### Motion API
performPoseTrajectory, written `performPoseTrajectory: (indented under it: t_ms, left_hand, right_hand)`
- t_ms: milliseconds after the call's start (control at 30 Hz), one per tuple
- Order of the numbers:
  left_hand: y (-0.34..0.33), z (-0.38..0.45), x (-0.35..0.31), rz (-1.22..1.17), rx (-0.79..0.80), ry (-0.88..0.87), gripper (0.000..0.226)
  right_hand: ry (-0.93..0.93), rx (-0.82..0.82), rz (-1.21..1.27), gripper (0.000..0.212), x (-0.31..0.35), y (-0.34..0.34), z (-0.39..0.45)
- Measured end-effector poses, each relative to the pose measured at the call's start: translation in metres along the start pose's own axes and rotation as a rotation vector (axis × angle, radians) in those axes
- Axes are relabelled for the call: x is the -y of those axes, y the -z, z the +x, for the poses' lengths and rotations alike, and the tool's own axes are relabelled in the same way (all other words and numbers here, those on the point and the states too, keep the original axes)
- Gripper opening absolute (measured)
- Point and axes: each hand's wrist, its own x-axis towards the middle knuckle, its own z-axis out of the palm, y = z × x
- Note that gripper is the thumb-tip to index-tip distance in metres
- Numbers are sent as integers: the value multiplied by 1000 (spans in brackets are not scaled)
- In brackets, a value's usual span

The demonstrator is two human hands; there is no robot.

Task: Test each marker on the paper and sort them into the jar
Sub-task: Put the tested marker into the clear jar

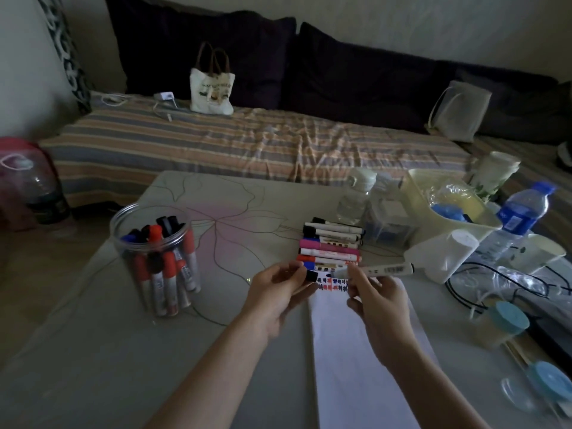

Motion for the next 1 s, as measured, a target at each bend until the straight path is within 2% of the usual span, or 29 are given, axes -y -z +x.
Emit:
performPoseTrajectory:
  t_ms: [100, 233, 433, 533, 700, 900, 1000]
  left_hand:
    - [6, -3, -3, -21, 3, 16, 18]
    - [7, -5, -6, -33, -15, 22, 14]
    - [2, -8, -6, -21, 24, 20, 16]
    - [-1, -10, -6, -3, 17, -5, 16]
    - [-4, -12, 0, 74, -36, -104, 12]
    - [-4, -4, 3, 139, -23, -151, 11]
    - [-7, 0, 1, 87, -5, -132, 12]
  right_hand:
    - [11, 4, 3, 25, 2, -10, -4]
    - [25, 4, -22, 19, 5, -17, -6]
    - [18, 55, -88, 28, 2, -23, -7]
    - [-21, 103, 7, 39, 3, -21, -5]
    - [-84, 189, 148, 23, 1, -20, -4]
    - [-215, 215, 197, 32, 0, -19, 5]
    - [-239, 249, 199, 42, 6, -16, 10]
